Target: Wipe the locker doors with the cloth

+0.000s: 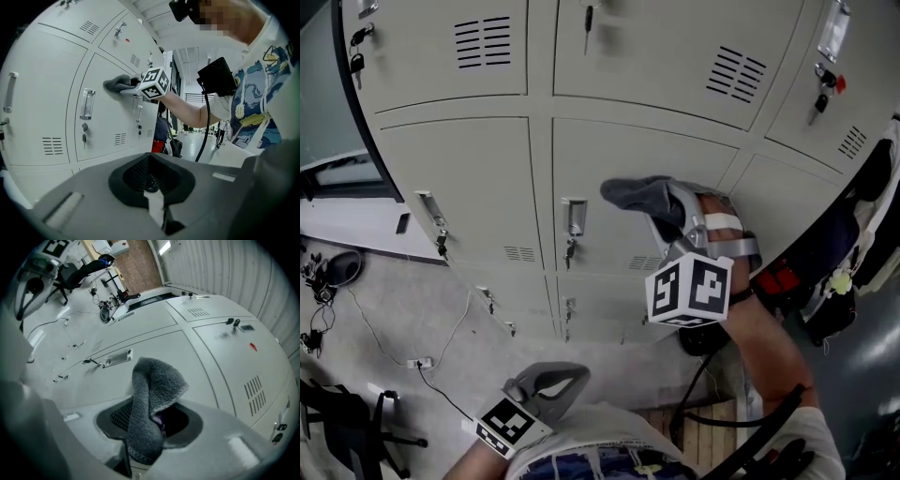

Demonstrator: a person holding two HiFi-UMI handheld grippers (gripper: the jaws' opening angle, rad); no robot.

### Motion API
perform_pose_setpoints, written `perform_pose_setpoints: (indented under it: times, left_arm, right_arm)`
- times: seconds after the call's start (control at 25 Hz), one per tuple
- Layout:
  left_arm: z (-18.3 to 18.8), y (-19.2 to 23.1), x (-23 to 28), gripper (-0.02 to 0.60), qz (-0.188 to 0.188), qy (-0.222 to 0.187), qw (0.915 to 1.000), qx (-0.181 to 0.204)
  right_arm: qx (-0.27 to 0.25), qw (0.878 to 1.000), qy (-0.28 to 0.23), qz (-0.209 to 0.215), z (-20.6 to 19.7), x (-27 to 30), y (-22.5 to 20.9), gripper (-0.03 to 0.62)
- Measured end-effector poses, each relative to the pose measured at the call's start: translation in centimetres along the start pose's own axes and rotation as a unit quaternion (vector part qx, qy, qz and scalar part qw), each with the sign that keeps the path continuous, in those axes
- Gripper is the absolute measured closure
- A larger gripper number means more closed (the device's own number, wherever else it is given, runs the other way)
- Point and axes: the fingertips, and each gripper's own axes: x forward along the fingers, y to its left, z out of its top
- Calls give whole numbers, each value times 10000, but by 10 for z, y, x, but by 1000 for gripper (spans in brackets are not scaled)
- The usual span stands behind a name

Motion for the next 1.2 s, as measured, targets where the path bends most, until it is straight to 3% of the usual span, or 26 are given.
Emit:
perform_pose_setpoints:
  times: [0.52, 1.2]
  left_arm:
    - [-2, 3, 3, 578, 5, 16, 10000, -29]
    - [-2, 7, 0, 578, 26, 23, 10000, -64]
  right_arm:
    - [-128, 9945, 271, 1008, -22, 28, 122, 447]
    - [-64, 9738, 751, 2145, -49, 58, 258, 448]
